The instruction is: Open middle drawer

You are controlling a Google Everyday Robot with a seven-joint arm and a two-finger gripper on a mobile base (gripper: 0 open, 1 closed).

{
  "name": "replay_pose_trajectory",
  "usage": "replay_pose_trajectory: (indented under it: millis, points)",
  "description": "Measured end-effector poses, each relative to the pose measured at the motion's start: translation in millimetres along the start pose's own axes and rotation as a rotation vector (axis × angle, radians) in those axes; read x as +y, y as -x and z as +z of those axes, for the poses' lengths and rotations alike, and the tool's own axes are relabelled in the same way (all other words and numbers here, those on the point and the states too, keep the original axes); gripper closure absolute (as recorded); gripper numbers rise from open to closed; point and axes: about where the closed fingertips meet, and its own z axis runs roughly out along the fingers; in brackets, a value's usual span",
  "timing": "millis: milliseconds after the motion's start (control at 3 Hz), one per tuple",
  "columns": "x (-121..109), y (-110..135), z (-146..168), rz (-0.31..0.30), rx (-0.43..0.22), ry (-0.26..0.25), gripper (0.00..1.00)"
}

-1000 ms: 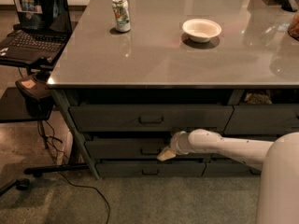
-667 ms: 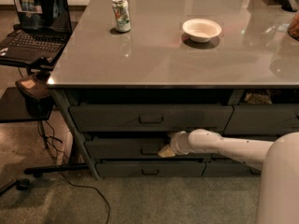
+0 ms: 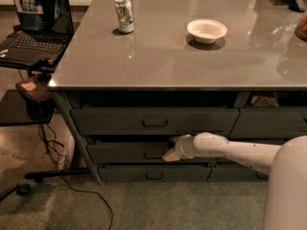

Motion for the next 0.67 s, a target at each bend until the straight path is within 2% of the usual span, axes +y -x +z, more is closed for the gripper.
replay_pose_trajectory:
  millis: [333, 667]
  points:
    - [1.0, -0.1, -0.5, 0.0, 0.0, 0.0, 1.0]
    - [4.5, -2.4, -10.4, 0.019, 0.017, -0.009, 1.0]
